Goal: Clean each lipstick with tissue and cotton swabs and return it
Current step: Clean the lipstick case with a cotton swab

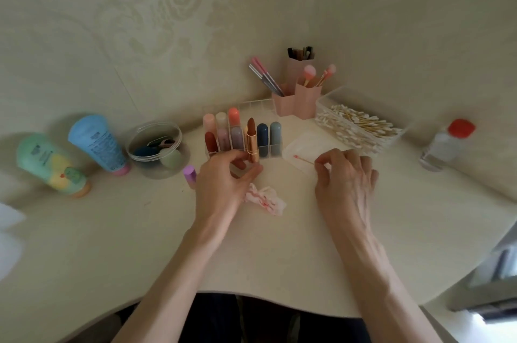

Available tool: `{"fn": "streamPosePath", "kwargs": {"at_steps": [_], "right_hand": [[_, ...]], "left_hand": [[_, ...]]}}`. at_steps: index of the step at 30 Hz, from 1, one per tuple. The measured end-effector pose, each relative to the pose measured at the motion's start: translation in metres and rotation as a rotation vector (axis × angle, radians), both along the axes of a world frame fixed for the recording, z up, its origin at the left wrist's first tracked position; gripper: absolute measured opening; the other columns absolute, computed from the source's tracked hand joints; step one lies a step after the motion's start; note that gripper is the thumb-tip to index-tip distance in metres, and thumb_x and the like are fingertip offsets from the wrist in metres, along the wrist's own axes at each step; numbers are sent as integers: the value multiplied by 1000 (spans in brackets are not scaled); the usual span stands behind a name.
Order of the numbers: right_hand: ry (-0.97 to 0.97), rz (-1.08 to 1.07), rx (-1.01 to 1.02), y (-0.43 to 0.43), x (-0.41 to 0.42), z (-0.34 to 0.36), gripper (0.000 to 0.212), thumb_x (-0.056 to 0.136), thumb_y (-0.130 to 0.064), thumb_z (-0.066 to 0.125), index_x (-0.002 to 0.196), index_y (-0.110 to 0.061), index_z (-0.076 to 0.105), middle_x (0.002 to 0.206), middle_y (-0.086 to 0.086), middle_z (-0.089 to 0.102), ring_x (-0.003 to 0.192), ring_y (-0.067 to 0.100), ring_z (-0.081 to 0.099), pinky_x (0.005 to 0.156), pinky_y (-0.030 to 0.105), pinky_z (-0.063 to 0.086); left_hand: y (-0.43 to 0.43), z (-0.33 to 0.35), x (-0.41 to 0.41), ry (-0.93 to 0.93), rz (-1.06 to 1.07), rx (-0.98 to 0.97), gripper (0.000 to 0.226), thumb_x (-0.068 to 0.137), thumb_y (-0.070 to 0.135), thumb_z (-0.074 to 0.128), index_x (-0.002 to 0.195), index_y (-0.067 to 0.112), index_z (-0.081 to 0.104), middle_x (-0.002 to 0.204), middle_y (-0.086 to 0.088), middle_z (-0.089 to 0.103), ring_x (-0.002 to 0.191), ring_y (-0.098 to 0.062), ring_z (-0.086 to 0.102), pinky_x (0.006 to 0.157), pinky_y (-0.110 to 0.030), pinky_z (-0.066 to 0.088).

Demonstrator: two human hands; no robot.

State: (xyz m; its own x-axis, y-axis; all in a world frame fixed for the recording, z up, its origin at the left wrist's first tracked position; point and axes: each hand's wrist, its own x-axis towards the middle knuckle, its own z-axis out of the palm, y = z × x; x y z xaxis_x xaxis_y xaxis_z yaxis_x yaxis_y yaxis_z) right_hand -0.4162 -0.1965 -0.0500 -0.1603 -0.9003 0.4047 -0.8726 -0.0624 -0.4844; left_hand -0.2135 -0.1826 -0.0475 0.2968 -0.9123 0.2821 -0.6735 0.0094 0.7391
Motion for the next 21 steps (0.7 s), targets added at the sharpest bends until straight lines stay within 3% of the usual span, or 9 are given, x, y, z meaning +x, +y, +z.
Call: {"fn": "streamPosePath", "kwargs": {"at_steps": [4,6,9,13,15,17,19,21], "right_hand": [[-285,283,-45,0,5,1,10,103,-9,60,101,-19,63,90,-3,72,86,28,65,77,40,46],[-456,440,0,3,10,7,16,105,-6,56,105,-21,63,83,-9,69,80,17,65,72,34,50],[-588,636,-16,9,18,15,32,105,0,54,120,-22,73,81,-7,67,74,17,62,71,25,51],[-627,723,10,14,26,17,25,105,-4,58,114,-18,76,77,-16,65,68,13,61,65,23,48],[-654,742,48,16,30,18,21,105,-4,57,107,-13,75,68,-20,60,60,7,53,60,16,39],[-663,763,51,19,34,20,16,105,-6,60,104,-11,75,70,-14,64,58,10,53,56,21,39],[-656,781,51,21,37,20,11,104,-10,64,103,-11,75,77,-3,70,64,18,60,59,33,48],[-654,782,60,21,38,20,9,103,-12,65,103,-12,74,79,-1,70,68,18,63,61,30,52]], "left_hand": [[5,5,-1,63,13,-14,18,88,42,79,100,28,77,85,18,73,77,3,65,68,-13,48],[13,12,3,139,23,-16,13,88,38,79,95,28,77,82,18,75,75,2,67,67,-16,51],[27,22,12,283,-106,-5,10,90,23,79,99,23,77,84,11,78,77,-6,73,69,-22,56],[44,27,23,516,-376,57,19,98,14,69,117,14,73,94,-5,80,71,-20,68,69,-29,57],[48,22,28,580,-410,70,19,99,15,66,117,14,72,94,-8,78,79,-33,68,71,-31,54],[50,16,30,612,-438,69,20,99,17,66,118,15,71,95,-11,77,83,-41,65,71,-29,54],[51,12,31,622,-489,60,20,101,15,65,120,13,70,95,-13,75,73,-35,61,68,-28,54],[51,8,31,615,-512,78,20,102,9,63,121,10,69,93,-12,75,72,-26,61,68,-29,52]]}}
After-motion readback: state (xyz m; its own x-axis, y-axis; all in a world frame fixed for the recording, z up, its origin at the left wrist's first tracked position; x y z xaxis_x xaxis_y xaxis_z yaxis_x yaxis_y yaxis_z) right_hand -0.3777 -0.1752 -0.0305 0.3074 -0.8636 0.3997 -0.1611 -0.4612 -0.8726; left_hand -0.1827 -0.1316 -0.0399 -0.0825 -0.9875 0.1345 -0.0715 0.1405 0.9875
